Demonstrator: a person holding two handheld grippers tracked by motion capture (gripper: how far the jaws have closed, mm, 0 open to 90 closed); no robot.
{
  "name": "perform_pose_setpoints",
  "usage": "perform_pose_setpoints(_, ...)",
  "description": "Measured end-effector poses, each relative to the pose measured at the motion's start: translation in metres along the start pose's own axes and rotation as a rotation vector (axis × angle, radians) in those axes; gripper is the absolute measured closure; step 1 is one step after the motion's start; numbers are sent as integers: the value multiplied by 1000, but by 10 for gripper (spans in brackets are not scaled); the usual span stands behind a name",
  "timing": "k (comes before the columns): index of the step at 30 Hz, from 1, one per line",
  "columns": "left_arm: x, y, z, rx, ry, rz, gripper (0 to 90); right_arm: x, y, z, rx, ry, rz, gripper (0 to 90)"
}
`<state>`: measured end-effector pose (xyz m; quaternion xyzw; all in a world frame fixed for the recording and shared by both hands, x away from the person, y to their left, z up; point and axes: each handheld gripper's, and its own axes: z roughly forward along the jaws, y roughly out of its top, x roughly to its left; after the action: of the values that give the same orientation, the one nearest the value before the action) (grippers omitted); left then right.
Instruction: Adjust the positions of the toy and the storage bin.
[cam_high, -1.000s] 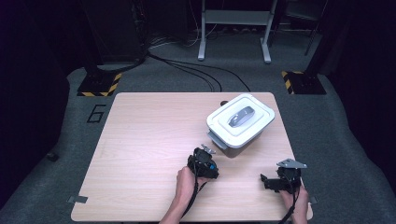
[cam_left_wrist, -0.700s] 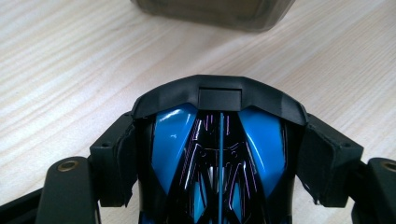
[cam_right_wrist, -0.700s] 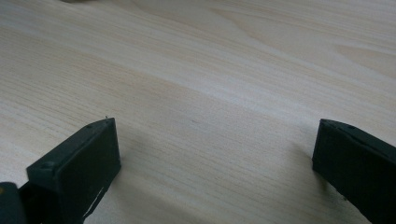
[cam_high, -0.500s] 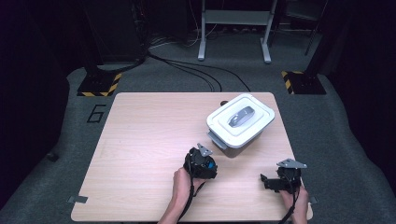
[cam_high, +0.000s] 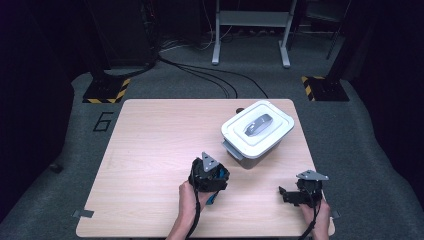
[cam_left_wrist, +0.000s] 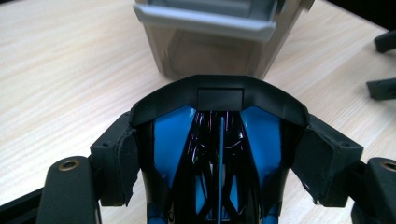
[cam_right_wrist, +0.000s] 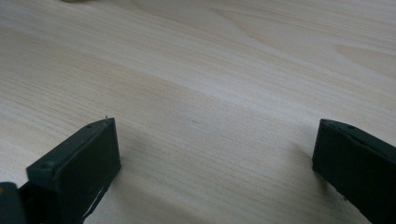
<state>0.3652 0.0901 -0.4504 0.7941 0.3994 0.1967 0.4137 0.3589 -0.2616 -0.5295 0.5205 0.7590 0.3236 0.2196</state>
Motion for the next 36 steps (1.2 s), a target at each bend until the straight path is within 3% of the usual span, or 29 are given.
perform_pose_setpoints(16,13,7,-16,-96,31,-10,251,0,0,0,0,0,0,0)
perform_pose_setpoints(25,27,9,-26,-92,51,11,250,-1,0,0,2,0,-8,0)
perform_pose_setpoints(36,46,6,-38,-99,64,-5,250,0,0,0,2,0,-7,0)
